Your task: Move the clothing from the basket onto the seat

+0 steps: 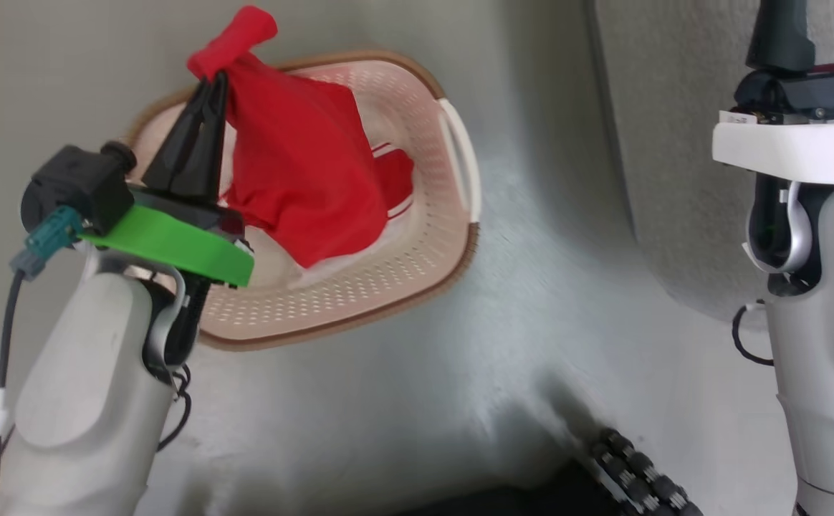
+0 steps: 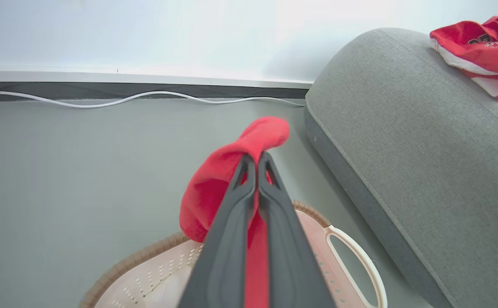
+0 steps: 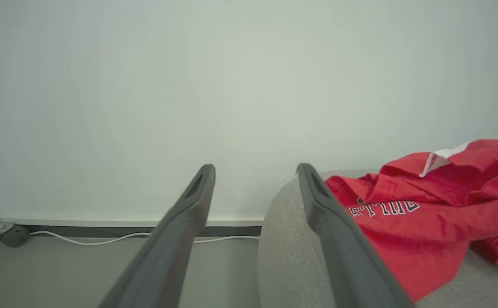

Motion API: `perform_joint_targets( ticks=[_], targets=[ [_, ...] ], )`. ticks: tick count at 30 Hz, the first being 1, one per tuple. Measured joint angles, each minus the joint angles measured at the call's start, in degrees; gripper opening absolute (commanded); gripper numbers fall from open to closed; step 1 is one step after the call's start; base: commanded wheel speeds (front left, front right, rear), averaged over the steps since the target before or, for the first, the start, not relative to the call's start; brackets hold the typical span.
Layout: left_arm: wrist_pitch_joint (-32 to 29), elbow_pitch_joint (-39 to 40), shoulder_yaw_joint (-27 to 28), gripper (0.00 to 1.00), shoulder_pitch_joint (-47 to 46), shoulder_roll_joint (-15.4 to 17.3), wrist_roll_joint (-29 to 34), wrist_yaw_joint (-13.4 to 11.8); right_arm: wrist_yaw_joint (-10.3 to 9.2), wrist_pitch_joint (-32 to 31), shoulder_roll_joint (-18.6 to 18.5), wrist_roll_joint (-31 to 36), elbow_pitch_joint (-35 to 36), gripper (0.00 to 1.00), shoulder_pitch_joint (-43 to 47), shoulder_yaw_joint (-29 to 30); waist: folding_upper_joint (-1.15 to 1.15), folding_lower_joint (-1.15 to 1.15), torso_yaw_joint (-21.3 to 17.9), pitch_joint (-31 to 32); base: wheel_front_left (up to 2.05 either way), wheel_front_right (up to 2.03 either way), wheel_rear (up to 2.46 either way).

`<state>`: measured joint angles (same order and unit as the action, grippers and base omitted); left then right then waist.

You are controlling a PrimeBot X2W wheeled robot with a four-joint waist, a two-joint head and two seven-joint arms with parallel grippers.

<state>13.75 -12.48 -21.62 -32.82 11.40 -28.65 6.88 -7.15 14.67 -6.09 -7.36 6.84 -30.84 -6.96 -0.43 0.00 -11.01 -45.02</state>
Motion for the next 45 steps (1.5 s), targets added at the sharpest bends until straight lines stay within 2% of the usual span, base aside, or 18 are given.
perform_joint_targets(
  ticks=[3, 12, 23, 31, 34, 39, 45],
  targets=[
    [0.01, 0.76, 0.35, 0.0, 1.48, -0.47, -0.38, 0.19, 0.24, 0.0, -0.97, 0.36, -0.32, 1.0, 0.97, 0.42, 0.0, 0.0, 2.18, 2.18, 0.0, 0.0, 0.0],
    [0.49, 3.03, 1.13, 0.0, 3.77, -1.2, -1.85, 0.22, 2.79, 0.0, -3.04, 0.87, -2.5, 1.0, 5.43, 0.12, 0.0, 0.0, 8.78, 9.19, 0.0, 0.0, 0.0],
    [0.49, 4.07, 1.11, 0.0, 7.9, 0.63, -1.76, 0.22, 7.67, 0.0, -2.09, 0.3, -7.03, 1.0, 11.74, -5.48, 0.0, 0.0, 14.84, 18.97, 0.0, 0.0, 0.0],
    [0.49, 5.7, 1.12, 0.0, 11.46, 2.03, -1.76, 0.22, 11.72, 0.0, -0.65, -0.3, -10.2, 1.0, 15.18, -10.99, 0.0, 0.0, 16.61, 26.38, 0.0, 0.0, 0.0],
    [0.42, 6.31, 0.63, 0.0, 12.39, 2.07, -1.76, 0.22, 13.15, -0.01, -0.11, -0.37, -11.61, 1.0, 16.06, -15.1, 0.0, 0.0, 16.82, 29.09, 0.0, 0.0, 0.0],
    [-0.99, 6.84, -1.78, 0.0, 14.06, 2.01, -1.76, 0.23, 14.0, -0.01, 1.03, -0.81, -14.0, 1.0, 17.41, -21.94, 0.0, 0.0, 16.73, 33.42, 0.0, 0.0, 0.0],
    [-3.05, 7.78, -4.3, 0.0, 15.53, 1.71, -1.76, 0.23, 14.19, -0.01, 1.56, -3.15, -16.04, 1.0, 18.51, -26.21, 0.0, 0.0, 16.44, 38.51, 0.0, 0.0, 0.0]
  ],
)
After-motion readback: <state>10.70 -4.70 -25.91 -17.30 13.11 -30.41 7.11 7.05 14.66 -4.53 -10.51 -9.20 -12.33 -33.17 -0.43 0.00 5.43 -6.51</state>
